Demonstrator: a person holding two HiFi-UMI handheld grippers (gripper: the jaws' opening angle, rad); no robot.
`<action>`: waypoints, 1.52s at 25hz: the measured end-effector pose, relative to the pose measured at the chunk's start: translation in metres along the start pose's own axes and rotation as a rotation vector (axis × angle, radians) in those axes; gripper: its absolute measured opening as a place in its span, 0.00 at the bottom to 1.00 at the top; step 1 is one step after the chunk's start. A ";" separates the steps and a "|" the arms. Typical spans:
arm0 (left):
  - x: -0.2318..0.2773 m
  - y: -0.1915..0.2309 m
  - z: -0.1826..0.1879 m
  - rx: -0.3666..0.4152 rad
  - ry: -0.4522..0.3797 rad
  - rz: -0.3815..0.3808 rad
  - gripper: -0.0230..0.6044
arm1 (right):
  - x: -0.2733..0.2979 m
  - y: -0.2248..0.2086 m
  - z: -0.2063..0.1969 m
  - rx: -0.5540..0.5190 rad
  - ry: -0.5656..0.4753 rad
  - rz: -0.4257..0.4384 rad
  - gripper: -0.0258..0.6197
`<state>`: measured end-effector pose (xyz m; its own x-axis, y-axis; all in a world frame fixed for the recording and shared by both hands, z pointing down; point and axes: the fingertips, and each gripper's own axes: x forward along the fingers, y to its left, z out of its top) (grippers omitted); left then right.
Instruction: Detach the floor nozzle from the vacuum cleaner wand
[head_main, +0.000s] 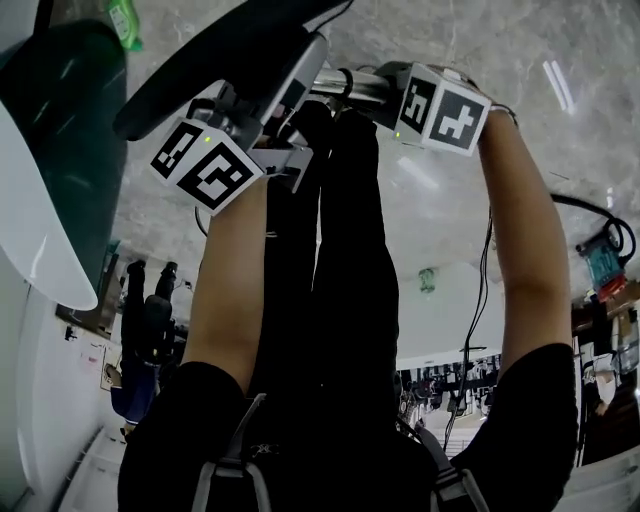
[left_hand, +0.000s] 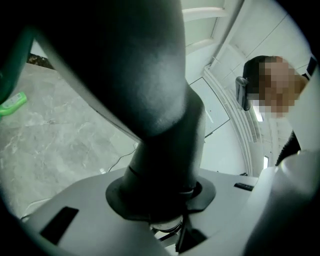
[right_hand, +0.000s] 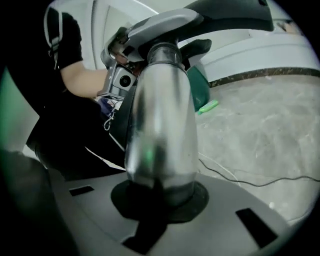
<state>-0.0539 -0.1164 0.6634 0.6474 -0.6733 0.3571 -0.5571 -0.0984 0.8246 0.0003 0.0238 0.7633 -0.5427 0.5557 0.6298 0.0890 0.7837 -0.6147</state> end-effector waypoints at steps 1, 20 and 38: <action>0.000 0.005 0.000 -0.026 -0.001 0.015 0.25 | 0.000 -0.002 0.001 0.017 0.001 -0.020 0.12; -0.001 0.043 0.003 -0.090 -0.125 0.189 0.22 | 0.006 -0.064 -0.012 -0.090 0.020 -0.551 0.12; -0.087 0.073 0.082 0.146 -0.154 0.325 0.22 | 0.028 -0.063 -0.067 -0.142 0.167 -0.836 0.12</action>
<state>-0.1938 -0.1245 0.6567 0.3453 -0.7877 0.5102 -0.7958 0.0424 0.6040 0.0355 0.0086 0.8520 -0.3481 -0.1938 0.9172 -0.1748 0.9746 0.1396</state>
